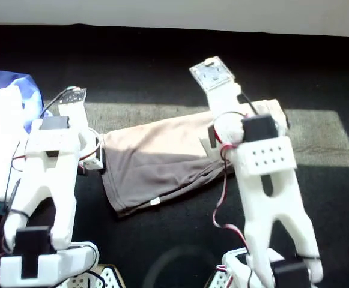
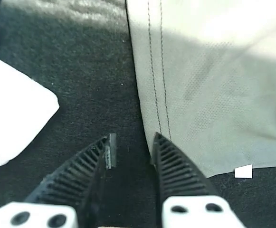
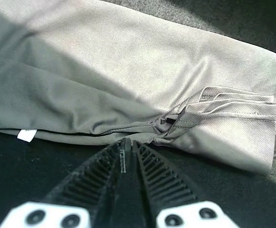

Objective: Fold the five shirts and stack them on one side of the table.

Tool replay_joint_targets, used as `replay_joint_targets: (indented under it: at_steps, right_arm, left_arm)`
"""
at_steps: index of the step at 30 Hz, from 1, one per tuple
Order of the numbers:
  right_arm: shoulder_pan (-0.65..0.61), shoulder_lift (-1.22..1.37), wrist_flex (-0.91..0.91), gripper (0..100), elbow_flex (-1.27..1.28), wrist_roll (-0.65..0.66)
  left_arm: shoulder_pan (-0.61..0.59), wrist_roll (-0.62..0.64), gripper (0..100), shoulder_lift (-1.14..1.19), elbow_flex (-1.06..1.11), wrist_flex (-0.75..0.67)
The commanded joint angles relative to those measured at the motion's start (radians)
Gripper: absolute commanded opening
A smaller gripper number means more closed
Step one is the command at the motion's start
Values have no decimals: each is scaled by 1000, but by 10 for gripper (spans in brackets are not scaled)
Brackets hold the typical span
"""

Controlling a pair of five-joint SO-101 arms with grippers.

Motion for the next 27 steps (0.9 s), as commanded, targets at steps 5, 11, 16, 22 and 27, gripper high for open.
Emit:
replay_joint_targets:
  at_steps: [5,11,16,22,27]
  right_arm:
    - [311,-191,151,155,4,0]
    - [584,-203,173,155,5,2]
    - [636,-200,171,155,7,2]
    - [636,-200,170,155,7,2]
    - [644,-202,170,155,7,2]
  left_arm:
    - [-5,32,242,231,-91,-14]
    - [-4,84,242,392,-213,-14]
    - [48,132,241,512,-289,-6]
    - [108,147,108,573,-364,38]
    - [104,163,7,598,-397,52]
